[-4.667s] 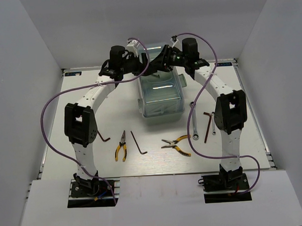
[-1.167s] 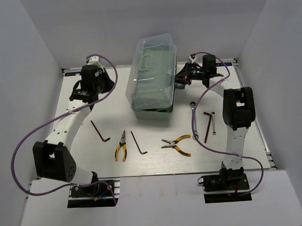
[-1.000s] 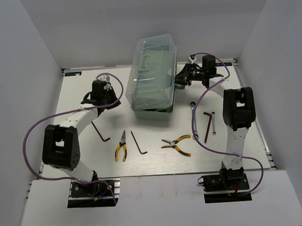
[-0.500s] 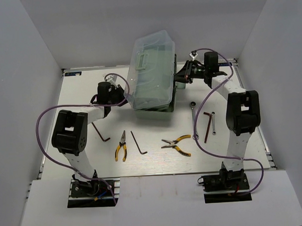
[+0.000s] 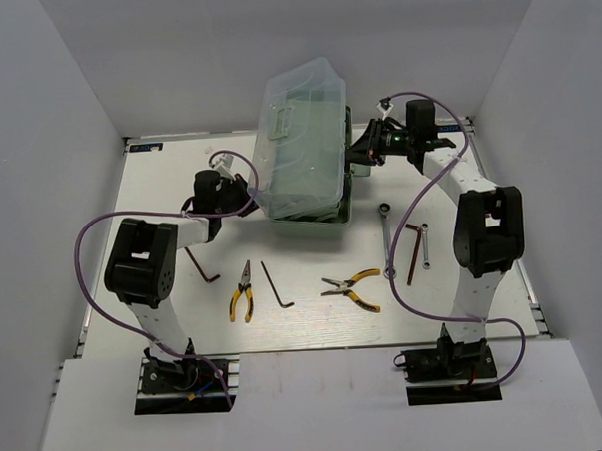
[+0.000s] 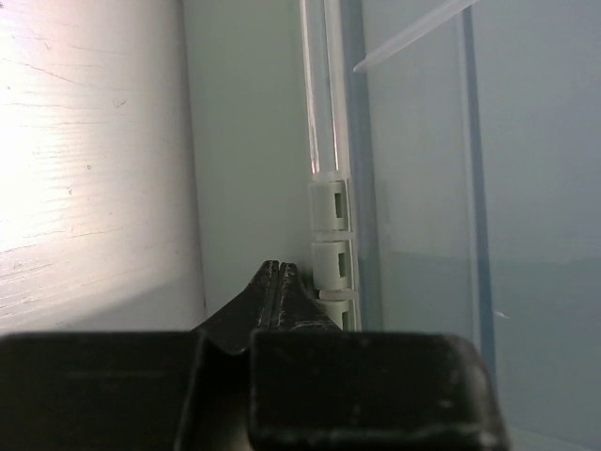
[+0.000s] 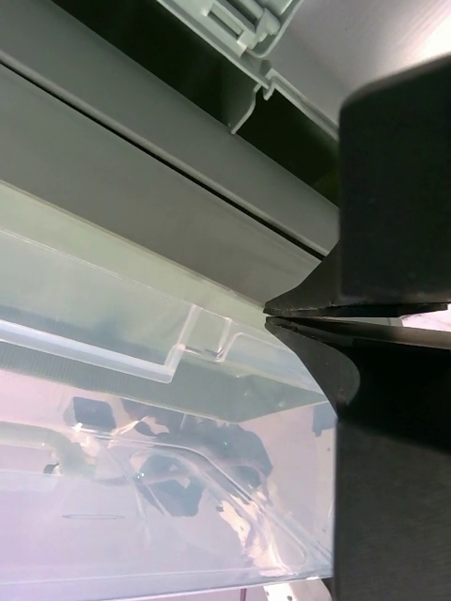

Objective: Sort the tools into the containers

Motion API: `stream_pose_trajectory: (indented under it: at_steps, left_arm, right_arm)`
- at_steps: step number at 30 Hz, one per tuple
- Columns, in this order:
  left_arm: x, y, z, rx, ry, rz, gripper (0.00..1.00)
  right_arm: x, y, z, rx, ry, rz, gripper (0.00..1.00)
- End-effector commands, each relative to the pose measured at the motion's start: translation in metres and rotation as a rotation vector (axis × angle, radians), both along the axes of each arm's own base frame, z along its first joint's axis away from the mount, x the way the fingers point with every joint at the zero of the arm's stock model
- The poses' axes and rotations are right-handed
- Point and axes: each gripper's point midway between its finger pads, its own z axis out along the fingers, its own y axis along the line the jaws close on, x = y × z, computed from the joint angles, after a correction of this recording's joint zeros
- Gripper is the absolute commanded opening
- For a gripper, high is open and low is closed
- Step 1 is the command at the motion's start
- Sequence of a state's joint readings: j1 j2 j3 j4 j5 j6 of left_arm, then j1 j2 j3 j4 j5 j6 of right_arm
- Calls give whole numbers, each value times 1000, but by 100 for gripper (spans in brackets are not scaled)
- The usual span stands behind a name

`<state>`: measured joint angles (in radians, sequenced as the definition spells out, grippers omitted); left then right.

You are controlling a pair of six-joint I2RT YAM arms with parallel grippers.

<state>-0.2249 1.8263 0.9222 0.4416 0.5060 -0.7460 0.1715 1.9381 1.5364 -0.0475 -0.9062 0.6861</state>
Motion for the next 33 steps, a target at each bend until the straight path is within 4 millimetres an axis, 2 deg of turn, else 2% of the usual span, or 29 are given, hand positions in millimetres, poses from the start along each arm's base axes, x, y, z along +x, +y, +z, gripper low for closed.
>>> stream_pose_trajectory:
  at_steps: [1,10,13,15,19,20,22,23,24,25,30,33]
  left_arm:
    - [-14,-24,23,-75,-44,-108,0]
    - [-19,-25,20,-81,-43,-125,0]
    - [-20,-25,19,-88,-40,-122,0]
    - [-20,-26,26,-98,-54,-120,0]
    - [-25,-26,21,-107,-37,-125,0]
    - [-24,-26,28,-111,-58,-126,0]
    - [-29,-25,24,-115,-40,-122,0]
    - [-27,-24,32,-116,-66,-114,0]
    - [-33,-23,22,-111,-41,-112,0]
    - [-32,-22,28,-116,-49,-100,0]
    - [-37,-20,25,-116,-44,-100,0]
    - [-36,-21,27,-124,-46,-97,0]
  right_arm:
    - [-31,26,56,38,-119,123,9]
    - [-40,32,83,49,-164,144,9]
    - [-43,35,85,49,-162,148,9]
    - [-45,36,87,48,-166,154,9]
    - [-45,39,93,41,-187,159,9]
    - [-46,41,93,41,-187,162,9]
    - [-48,44,98,43,-197,170,9]
    - [-48,45,98,44,-196,172,9]
    - [-51,46,100,45,-202,177,9]
    - [-52,47,103,46,-209,179,9]
    - [-56,49,110,45,-230,186,9]
    - [-54,51,106,41,-223,185,9]
